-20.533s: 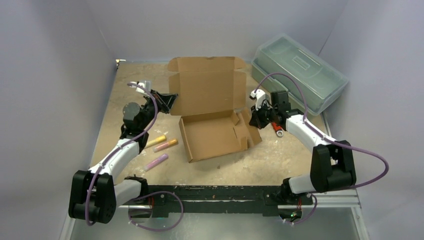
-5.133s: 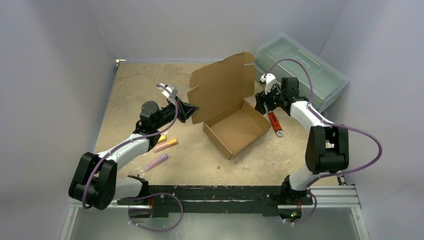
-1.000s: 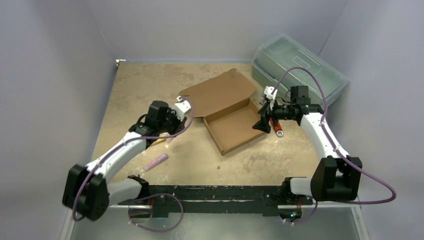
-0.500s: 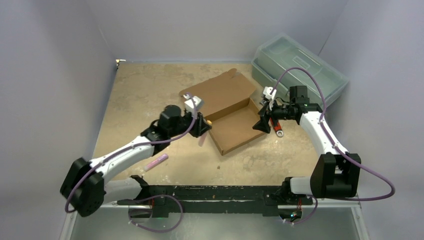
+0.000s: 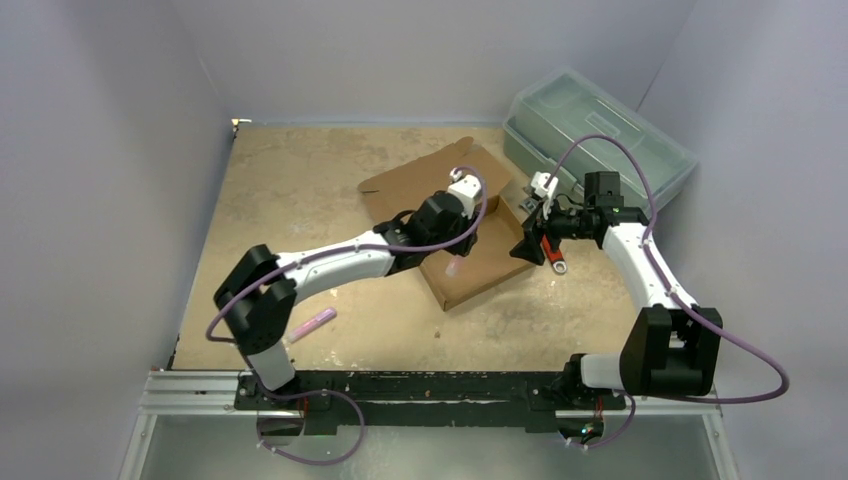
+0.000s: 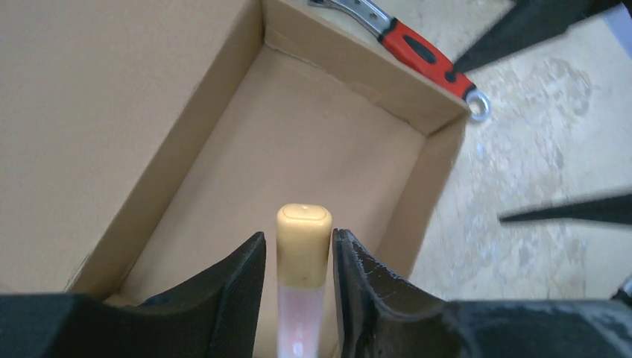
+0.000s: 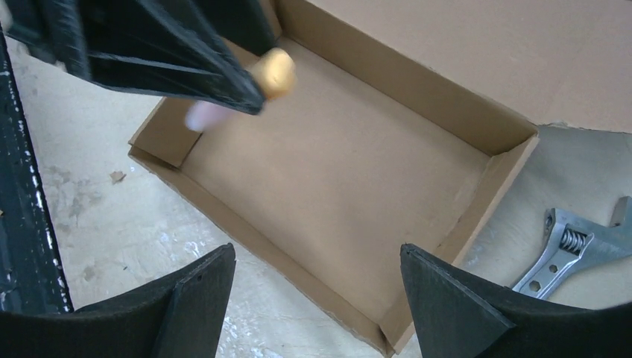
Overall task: Fold the paper box
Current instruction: Place the product in the paper box.
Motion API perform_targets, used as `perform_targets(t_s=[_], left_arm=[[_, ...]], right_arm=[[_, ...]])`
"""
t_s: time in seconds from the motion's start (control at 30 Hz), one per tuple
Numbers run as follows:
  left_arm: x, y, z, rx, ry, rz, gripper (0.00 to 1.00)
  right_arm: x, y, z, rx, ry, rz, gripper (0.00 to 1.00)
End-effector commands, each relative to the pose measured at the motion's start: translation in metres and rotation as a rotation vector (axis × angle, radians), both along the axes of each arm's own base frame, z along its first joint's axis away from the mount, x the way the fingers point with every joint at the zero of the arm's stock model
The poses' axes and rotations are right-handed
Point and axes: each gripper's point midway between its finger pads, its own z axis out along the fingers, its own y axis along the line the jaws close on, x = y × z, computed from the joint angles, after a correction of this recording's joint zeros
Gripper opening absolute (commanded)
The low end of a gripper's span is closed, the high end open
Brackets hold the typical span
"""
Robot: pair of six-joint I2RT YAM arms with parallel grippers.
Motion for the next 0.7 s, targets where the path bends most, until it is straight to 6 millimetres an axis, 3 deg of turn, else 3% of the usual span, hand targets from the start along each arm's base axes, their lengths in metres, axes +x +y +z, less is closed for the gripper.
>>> perform_targets(t_s=[0.0, 0.07, 0.17, 0.23, 0.33, 0.4, 0.53, 0.6, 0.67], left_arm=[[0.023, 0.003, -0.002, 0.149, -0.007, 0.062, 0.42], [0.026, 0.008, 0.03, 0.096, -0.079, 0.085, 0.47], [0.021, 0.03, 0.076, 0.017, -0.202, 0.105, 0.8], [0.009, 0.044, 0.09, 0.021, -0.234, 0.058, 0.9], [-0.009, 0.077, 0.082, 0.129, -0.205, -0.024, 0.9], [-0.016, 0.115, 0.066, 0.29, -0.198, -0.017, 0.9], [-0.023, 0.213, 0.026, 0.716, -0.269, 0.086, 0.9], [-0.029, 0.244, 0.007, 0.828, -0.29, 0.092, 0.89], [-0.028, 0.268, -0.01, 0.808, -0.269, 0.129, 0.89]], right_arm=[[0.005, -0.002, 0.009, -0.001, -0.037, 0.001, 0.84], [0.005, -0.002, 0.011, 0.002, -0.039, 0.001, 0.84], [0.004, -0.003, 0.012, 0.004, -0.043, 0.001, 0.84], [0.004, -0.003, 0.013, 0.003, -0.046, 0.002, 0.84], [0.003, -0.003, 0.015, 0.004, -0.054, 0.002, 0.84], [0.003, -0.003, 0.016, 0.003, -0.06, 0.004, 0.84], [0.002, -0.002, 0.018, 0.006, -0.064, 0.011, 0.84], [0.002, -0.002, 0.019, 0.006, -0.067, 0.012, 0.84], [0.001, -0.002, 0.02, 0.006, -0.071, 0.013, 0.84]])
